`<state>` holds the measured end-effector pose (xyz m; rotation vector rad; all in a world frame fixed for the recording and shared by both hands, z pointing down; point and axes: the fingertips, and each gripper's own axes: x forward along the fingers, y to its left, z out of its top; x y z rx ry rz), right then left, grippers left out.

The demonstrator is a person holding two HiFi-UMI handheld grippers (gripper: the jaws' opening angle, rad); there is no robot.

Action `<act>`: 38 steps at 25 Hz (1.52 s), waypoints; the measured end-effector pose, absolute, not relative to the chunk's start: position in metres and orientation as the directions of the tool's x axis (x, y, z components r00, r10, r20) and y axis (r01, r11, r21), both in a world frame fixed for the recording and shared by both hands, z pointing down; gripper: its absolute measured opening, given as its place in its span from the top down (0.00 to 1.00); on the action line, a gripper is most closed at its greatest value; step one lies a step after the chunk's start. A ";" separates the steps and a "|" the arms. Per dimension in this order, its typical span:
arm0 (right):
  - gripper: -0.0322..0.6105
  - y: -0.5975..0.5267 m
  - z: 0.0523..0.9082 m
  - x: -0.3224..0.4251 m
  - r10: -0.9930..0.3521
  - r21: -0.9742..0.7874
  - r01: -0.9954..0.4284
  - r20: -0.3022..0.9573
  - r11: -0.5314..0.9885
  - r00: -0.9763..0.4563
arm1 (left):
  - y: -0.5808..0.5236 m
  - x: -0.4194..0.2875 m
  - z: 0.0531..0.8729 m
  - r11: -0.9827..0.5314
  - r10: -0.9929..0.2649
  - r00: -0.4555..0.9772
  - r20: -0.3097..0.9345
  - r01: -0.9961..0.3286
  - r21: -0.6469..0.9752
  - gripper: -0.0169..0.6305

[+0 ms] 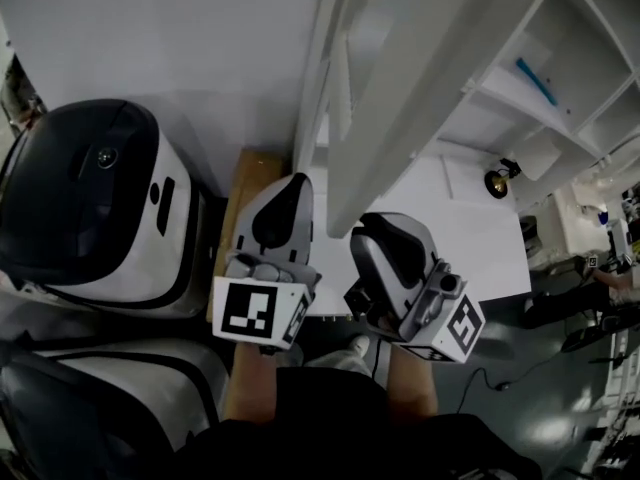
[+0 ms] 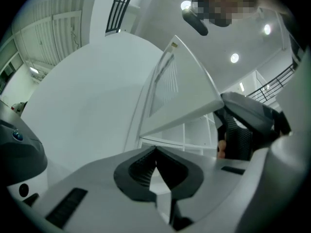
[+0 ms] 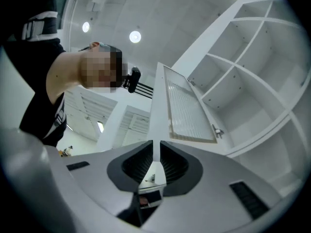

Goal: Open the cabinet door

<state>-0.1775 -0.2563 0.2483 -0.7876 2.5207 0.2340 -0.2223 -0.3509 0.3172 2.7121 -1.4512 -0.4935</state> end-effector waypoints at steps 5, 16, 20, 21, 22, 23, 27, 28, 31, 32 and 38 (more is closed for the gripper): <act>0.87 -0.278 0.284 -0.132 -0.719 -0.062 -0.756 -0.367 0.652 -0.590 | -0.346 -0.202 0.336 -0.573 -0.817 0.535 -0.216 -0.797 0.191 0.95; 0.88 -0.252 0.365 -0.046 -0.926 -0.150 -0.915 -0.094 0.375 -0.365 | -0.281 -0.155 0.373 -0.530 -0.847 0.518 -0.117 -0.837 0.138 0.95; 0.88 -0.209 0.390 -0.022 -0.935 -0.118 -0.927 -0.030 0.355 -0.354 | -0.232 -0.126 0.383 -0.535 -0.845 0.527 -0.092 -0.831 0.154 0.95; 0.88 -0.200 0.391 -0.013 -0.937 -0.106 -0.931 -0.021 0.349 -0.349 | -0.222 -0.117 0.382 -0.534 -0.846 0.526 -0.093 -0.831 0.155 0.95; 0.88 -0.192 0.391 -0.004 -0.939 -0.100 -0.934 -0.019 0.343 -0.343 | -0.213 -0.108 0.380 -0.535 -0.845 0.526 -0.099 -0.831 0.151 0.95; 0.88 -0.185 0.391 0.003 -0.940 -0.096 -0.935 -0.020 0.340 -0.340 | -0.206 -0.100 0.377 -0.537 -0.843 0.527 -0.105 -0.831 0.144 0.95; 0.88 -0.159 0.396 0.018 -0.942 -0.087 -0.938 -0.022 0.335 -0.335 | -0.180 -0.077 0.375 -0.551 -0.834 0.540 -0.110 -0.827 0.116 0.95; 0.88 -0.154 0.397 0.021 -0.942 -0.084 -0.938 -0.022 0.335 -0.334 | -0.174 -0.072 0.374 -0.555 -0.831 0.545 -0.111 -0.824 0.113 0.95; 0.88 -0.144 0.391 0.033 -0.945 -0.074 -0.942 -0.032 0.327 -0.326 | -0.160 -0.053 0.368 -0.580 -0.814 0.569 -0.118 -0.809 0.092 0.95; 0.88 -0.141 0.389 0.037 -0.947 -0.072 -0.944 -0.036 0.322 -0.320 | -0.155 -0.046 0.365 -0.589 -0.807 0.578 -0.119 -0.804 0.083 0.95; 0.88 -0.146 0.403 0.061 -0.951 -0.058 -0.951 -0.063 0.305 -0.301 | -0.159 -0.014 0.377 -0.621 -0.781 0.609 -0.143 -0.781 0.065 0.95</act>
